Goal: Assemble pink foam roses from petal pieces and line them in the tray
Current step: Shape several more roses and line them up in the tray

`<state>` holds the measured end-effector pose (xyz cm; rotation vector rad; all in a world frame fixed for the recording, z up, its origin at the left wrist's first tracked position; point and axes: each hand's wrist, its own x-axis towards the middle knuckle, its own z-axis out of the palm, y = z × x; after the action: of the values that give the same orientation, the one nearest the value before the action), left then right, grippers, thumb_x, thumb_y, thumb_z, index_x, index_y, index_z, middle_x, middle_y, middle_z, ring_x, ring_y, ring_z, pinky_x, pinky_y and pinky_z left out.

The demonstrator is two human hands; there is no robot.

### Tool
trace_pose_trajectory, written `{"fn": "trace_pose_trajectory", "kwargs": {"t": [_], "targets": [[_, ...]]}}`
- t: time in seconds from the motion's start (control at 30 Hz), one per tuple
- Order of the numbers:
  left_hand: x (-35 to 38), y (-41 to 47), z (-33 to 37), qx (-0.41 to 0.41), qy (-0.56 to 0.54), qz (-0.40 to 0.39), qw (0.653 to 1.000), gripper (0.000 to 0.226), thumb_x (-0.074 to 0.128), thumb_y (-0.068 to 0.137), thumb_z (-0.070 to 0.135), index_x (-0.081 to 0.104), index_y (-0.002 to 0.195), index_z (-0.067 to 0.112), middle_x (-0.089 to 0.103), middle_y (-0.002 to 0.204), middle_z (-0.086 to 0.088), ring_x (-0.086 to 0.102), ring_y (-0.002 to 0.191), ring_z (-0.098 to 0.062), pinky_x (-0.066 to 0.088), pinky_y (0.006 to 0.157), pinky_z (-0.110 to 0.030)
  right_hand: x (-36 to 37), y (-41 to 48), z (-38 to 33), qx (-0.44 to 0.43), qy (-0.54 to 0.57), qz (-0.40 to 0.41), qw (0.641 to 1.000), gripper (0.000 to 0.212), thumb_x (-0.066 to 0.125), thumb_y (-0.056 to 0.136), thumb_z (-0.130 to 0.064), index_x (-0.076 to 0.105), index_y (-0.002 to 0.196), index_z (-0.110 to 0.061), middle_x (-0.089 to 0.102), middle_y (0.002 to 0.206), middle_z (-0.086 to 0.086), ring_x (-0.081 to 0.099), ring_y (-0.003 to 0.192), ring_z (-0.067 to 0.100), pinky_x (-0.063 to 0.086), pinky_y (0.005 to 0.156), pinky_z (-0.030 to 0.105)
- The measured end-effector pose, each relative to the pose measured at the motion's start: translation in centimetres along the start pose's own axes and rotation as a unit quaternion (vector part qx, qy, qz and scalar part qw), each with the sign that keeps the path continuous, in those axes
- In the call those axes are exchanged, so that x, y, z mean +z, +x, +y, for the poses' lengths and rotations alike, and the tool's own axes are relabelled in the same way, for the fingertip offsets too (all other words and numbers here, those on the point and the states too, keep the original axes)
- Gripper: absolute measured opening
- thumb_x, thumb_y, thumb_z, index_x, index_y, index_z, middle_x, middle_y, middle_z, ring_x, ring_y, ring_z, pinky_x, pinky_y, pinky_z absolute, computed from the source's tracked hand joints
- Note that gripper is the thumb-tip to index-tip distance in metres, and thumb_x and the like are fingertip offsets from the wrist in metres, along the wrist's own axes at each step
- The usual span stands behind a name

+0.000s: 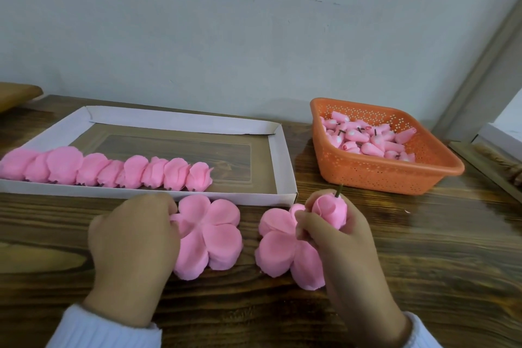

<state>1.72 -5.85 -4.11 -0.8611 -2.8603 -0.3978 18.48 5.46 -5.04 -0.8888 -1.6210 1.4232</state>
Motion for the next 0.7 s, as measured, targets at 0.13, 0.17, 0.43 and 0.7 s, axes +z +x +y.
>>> {"fn": "trace_pose_trajectory", "kwargs": {"t": [0.13, 0.17, 0.43, 0.7], "targets": [[0.3, -0.4, 0.2, -0.014, 0.002, 0.017, 1.000, 0.011, 0.055, 0.092, 0.025, 0.063, 0.091, 0.033, 0.061, 0.081, 0.010, 0.053, 0.077, -0.013, 0.037, 0.075, -0.031, 0.0, 0.0, -0.1, -0.003, 0.011, -0.003, 1.000, 0.006, 0.065, 0.077, -0.001, 0.059, 0.077, -0.002, 0.056, 0.063, -0.003, 0.055, 0.060, 0.003, 0.050, 0.057, 0.020], [0.4, -0.3, 0.1, -0.013, -0.002, 0.026, 1.000, 0.010, 0.056, 0.091, 0.025, 0.062, 0.090, 0.033, 0.062, 0.081, 0.010, 0.054, 0.078, -0.014, 0.037, 0.078, -0.033, 0.0, 0.0, -0.1, -0.003, 0.011, -0.003, 1.000, 0.006, 0.065, 0.077, -0.001, 0.059, 0.077, -0.002, 0.056, 0.063, -0.003, 0.055, 0.060, 0.003, 0.050, 0.058, 0.021], [1.7, 0.9, -0.9, 0.032, -0.110, 0.054, 0.992, 0.005, 0.057, 0.089, 0.023, 0.055, 0.085, 0.023, 0.063, 0.075, 0.004, 0.054, 0.073, -0.019, 0.033, 0.072, -0.034, 0.1, 0.1, 0.3, -0.011, 0.014, 0.003, 1.000, 0.007, 0.065, 0.077, -0.001, 0.060, 0.075, -0.004, 0.057, 0.062, -0.002, 0.056, 0.060, 0.001, 0.050, 0.056, 0.016], [3.9, 2.4, -1.2, -0.091, -0.595, -0.007, 0.799, 0.016, 0.058, 0.092, 0.016, 0.063, 0.077, 0.015, 0.065, 0.077, -0.006, 0.059, 0.076, -0.026, 0.047, 0.070, -0.037, 0.1, 0.2, 0.6, -0.005, -0.011, 0.000, 1.000, 0.007, 0.066, 0.077, -0.003, 0.059, 0.076, -0.003, 0.059, 0.075, 0.009, 0.058, 0.065, 0.002, 0.051, 0.056, 0.017]]}}
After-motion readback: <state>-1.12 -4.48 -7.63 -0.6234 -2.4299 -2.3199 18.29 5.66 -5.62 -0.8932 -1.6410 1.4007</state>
